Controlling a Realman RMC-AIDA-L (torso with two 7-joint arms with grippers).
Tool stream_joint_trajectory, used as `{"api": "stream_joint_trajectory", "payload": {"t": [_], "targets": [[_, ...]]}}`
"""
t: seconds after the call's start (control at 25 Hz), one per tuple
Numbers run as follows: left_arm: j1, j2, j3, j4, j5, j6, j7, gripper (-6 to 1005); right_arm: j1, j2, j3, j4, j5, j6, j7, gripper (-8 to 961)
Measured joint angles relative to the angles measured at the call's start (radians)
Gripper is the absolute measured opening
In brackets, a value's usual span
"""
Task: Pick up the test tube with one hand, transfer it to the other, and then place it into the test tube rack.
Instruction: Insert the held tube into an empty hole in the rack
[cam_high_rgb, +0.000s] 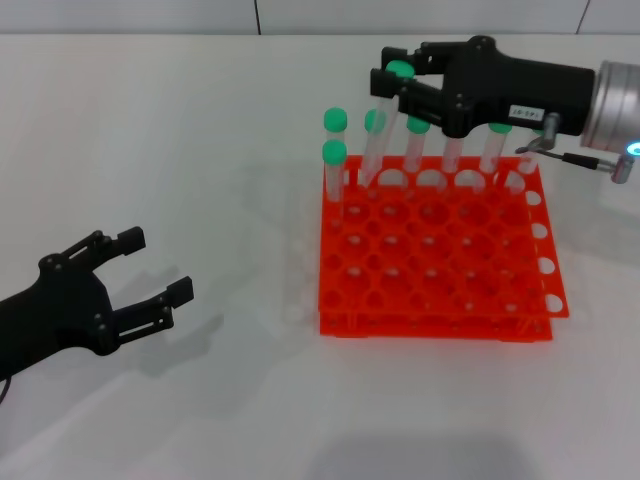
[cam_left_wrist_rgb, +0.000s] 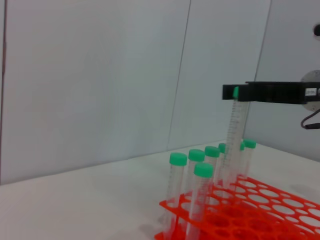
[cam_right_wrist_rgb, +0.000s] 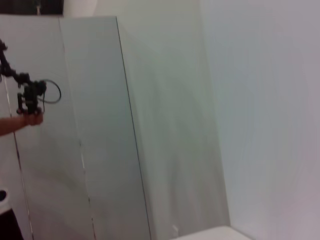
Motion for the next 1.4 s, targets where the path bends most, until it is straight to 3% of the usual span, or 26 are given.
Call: {"api": "stream_joint_trajectory", "payload": {"t": [0.36,1.4], "targets": [[-0.008,0.001,-0.029,-0.047,-0.003,0.000,0.012,893,-0.007,0.012,-0.034,0.017,0.009,0.068,-0.067,280],[-0.046,0.001,-0.029,-0.089,0.002,-0.008,0.024,893,0.004,0.016,-0.083,0.099,0.035,0.151,-0.168,286]]}}
